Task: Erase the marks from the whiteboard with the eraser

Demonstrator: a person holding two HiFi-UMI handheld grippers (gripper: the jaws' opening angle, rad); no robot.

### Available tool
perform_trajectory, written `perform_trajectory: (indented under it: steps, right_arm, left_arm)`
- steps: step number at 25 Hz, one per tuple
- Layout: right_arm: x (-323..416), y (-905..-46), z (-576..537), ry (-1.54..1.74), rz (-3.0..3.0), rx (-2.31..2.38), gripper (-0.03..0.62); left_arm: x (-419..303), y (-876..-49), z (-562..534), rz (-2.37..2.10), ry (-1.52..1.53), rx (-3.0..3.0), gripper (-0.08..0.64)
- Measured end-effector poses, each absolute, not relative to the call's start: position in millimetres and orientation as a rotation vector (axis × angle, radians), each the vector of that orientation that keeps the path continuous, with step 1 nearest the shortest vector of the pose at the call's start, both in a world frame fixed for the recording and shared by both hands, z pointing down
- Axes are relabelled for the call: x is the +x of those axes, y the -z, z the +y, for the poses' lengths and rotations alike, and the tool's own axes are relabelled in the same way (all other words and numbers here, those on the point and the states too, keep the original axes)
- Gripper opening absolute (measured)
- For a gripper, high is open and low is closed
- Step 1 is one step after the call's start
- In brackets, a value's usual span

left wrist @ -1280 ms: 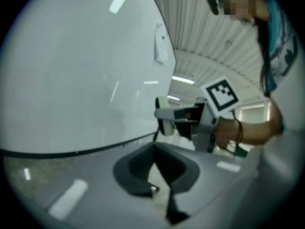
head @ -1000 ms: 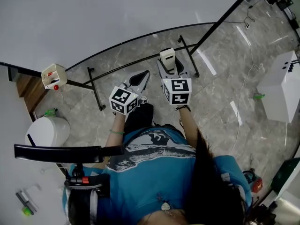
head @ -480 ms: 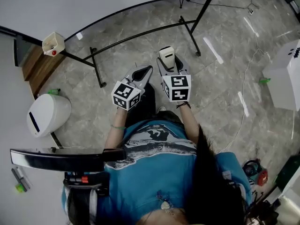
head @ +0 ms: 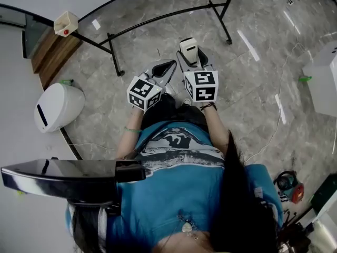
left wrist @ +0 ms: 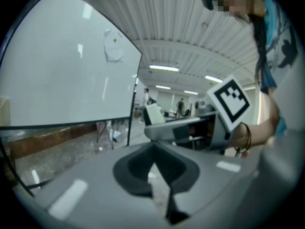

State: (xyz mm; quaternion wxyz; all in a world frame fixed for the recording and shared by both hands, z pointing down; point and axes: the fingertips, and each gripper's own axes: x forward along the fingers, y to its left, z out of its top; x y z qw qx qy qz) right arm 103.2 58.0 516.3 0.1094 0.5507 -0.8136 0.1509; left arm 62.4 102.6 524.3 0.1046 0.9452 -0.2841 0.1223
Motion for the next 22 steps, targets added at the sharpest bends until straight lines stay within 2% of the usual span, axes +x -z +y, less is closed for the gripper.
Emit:
perform_trajectory:
  steps: [10, 22]
  right_arm:
    - [69, -527, 68, -0.492, -2.372, 1.59, 0.262]
    - [-45, -548, 135, -0.573, -2.309, 1.528, 0.262]
  left_arm:
    - [29, -531, 117, -0.825, -0.371, 2.771, 0.002]
    - [-91, -541, 158, -0.822, -0.302, 2.722, 0.002]
